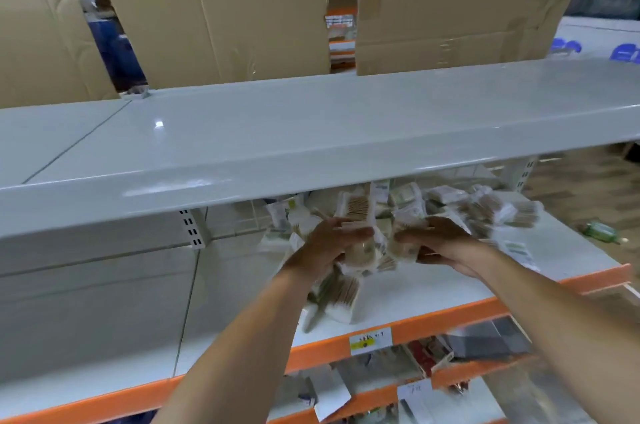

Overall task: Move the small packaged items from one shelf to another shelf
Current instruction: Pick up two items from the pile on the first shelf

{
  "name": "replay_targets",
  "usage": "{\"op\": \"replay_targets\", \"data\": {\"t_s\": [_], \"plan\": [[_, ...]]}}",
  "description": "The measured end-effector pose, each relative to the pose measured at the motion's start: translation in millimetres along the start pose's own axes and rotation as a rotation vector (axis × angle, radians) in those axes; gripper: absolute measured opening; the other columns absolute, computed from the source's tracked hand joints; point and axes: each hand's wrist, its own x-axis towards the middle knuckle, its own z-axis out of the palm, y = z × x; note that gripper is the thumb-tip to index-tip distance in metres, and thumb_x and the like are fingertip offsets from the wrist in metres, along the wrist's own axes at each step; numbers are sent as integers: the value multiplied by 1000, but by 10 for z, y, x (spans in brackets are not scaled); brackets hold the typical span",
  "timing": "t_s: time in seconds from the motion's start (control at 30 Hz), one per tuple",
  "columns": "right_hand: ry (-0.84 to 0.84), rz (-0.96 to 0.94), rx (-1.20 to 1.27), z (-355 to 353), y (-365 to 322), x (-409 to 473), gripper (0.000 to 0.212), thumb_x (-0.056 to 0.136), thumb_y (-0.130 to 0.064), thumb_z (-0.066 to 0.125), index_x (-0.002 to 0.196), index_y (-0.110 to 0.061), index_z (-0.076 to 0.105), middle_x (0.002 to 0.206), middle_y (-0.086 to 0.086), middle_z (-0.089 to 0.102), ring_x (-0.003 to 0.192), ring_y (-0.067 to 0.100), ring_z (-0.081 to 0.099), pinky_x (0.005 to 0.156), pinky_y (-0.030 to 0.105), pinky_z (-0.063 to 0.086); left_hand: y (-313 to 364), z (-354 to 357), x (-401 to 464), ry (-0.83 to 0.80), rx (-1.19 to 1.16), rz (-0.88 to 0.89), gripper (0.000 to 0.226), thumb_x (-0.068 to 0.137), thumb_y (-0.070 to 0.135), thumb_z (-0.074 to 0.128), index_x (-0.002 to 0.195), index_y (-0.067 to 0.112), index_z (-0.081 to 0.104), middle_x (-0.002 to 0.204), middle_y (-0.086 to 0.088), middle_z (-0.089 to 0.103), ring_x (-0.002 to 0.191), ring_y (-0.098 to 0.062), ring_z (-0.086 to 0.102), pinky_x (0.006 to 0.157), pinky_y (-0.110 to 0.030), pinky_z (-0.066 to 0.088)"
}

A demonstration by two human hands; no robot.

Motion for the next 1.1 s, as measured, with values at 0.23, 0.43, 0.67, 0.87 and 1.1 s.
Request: {"op": "replay_targets", "data": {"t_s": [0.23, 0.43, 0.67, 0.87, 1.1], "plan": [[-120, -183, -199, 322, -279, 84, 35, 62, -47, 89, 76, -20, 72, 64, -4, 71, 59, 13, 67, 49, 22, 50, 114, -114, -403, 290, 53, 8, 52, 77, 27, 82, 122, 11, 62, 118, -12, 69, 109, -31, 66, 100, -54, 50], [-306, -267, -332, 886, -483, 35, 26, 74, -42, 84, 82, -20, 72, 60, -8, 67, 58, 6, 63, 49, 18, 48, 63, -301, -862, 532, 54, 3, 23, 78, 21, 83, 97, 18, 70, 107, -12, 74, 99, -31, 71, 93, -50, 56], [-471, -341, -371, 1651, -672, -90, 28, 74, -38, 85, 89, -20, 70, 68, -12, 73, 57, -1, 68, 48, 13, 47, -99, -732, -1462, 756, -58, 74, 29, 77, -1, 80, 67, 23, 68, 66, 8, 70, 62, -10, 67, 64, -27, 57], [-521, -388, -390, 2379, -780, -207, 25, 71, -32, 86, 83, -20, 69, 62, -12, 72, 51, -2, 65, 42, 12, 44, -296, -1152, -2030, 957, -102, 59, 32, 71, 9, 86, 91, 22, 65, 74, 10, 73, 70, -8, 69, 60, -24, 55], [-655, -431, -397, 3263, -875, -416, 22, 67, -32, 88, 79, -19, 75, 75, -3, 76, 69, 11, 72, 67, 28, 54, -432, -1651, -2707, 1087, -137, 21, 72, 60, 32, 91, 121, 15, 58, 115, -7, 68, 103, -23, 68, 94, -47, 55]]}}
